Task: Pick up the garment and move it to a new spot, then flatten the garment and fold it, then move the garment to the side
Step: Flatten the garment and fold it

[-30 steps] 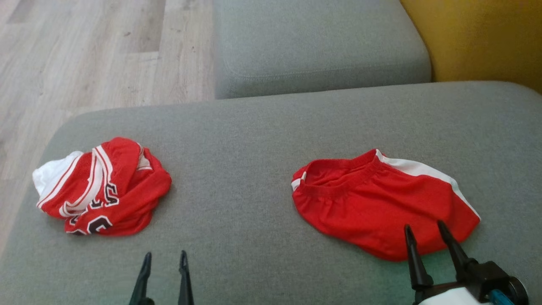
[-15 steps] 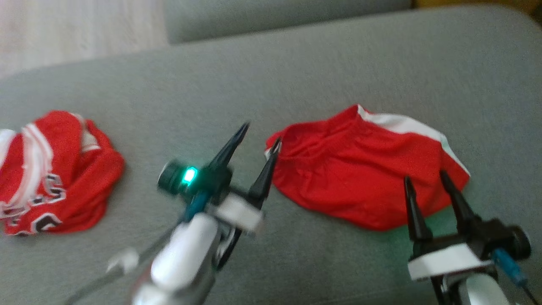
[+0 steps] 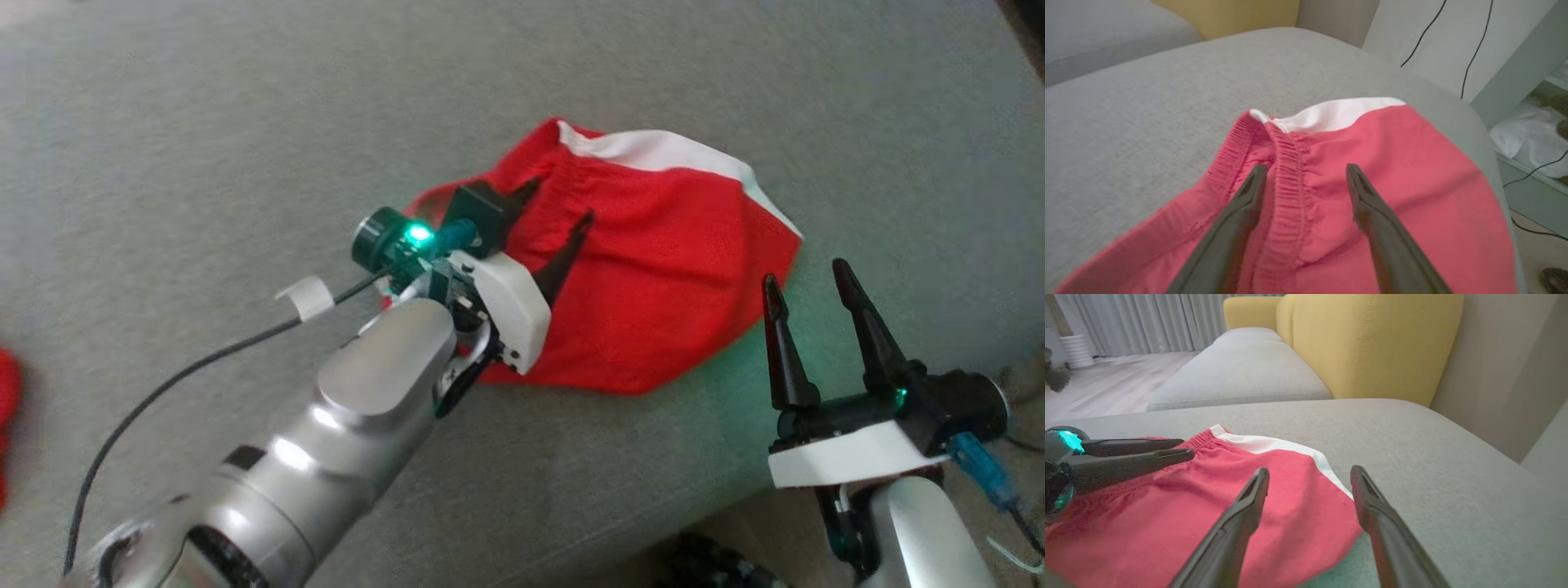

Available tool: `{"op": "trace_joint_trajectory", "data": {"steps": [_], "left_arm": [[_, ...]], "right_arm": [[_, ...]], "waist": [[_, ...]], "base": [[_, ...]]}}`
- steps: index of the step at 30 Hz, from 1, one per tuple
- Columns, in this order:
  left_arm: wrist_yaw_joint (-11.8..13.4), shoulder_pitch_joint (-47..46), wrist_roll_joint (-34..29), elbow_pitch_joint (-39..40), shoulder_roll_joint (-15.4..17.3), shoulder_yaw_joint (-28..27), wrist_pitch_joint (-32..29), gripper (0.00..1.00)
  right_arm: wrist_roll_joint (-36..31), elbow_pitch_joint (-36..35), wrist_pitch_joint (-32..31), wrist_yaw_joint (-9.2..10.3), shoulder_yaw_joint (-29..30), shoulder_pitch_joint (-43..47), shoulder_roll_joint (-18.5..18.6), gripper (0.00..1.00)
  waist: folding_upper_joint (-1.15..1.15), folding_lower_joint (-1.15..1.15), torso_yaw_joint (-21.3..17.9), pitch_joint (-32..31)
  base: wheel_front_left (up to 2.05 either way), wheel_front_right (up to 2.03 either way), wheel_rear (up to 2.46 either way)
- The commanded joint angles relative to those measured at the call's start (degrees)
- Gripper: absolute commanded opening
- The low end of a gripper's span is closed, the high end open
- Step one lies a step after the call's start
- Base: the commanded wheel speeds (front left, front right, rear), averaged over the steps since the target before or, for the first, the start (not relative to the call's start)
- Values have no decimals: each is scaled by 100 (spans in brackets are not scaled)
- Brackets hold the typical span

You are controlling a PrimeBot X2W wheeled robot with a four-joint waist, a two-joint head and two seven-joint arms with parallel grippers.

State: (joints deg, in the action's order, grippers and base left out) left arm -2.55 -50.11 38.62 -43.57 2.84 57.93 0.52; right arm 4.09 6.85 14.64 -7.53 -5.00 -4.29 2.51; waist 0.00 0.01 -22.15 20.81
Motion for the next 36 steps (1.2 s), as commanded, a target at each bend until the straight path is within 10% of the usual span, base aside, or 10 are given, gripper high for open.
{"op": "trace_joint_trajectory", "data": {"steps": [1,4,5,6,24,36], "left_arm": [[74,-311,55,31,4,-43,-16,100],[203,-475,160,-280,4,186,114,95],[208,-510,208,-317,4,249,208,27],[195,-524,284,-327,4,293,308,0],[-125,534,1124,198,267,892,1323,0],[366,1965,1095,1309,1075,1118,1330,0]], "right_arm": [[41,-192,36,4,-127,-100,37,100],[58,-211,36,4,-127,-93,37,100],[59,-219,36,4,-101,-85,37,100],[57,-223,36,4,-71,-79,37,100],[-384,-398,36,4,375,342,37,100],[-363,-411,36,4,483,642,37,100]], "waist": [[0,-1,-317,282],[0,-1,-353,314],[0,-1,-329,314],[0,-1,-292,304],[0,-1,1591,-1070],[0,-1,2183,-1504]], "base": [[0,0,0],[0,0,0],[0,0,0],[0,0,0],[0,0,0],[0,0,0]]}}
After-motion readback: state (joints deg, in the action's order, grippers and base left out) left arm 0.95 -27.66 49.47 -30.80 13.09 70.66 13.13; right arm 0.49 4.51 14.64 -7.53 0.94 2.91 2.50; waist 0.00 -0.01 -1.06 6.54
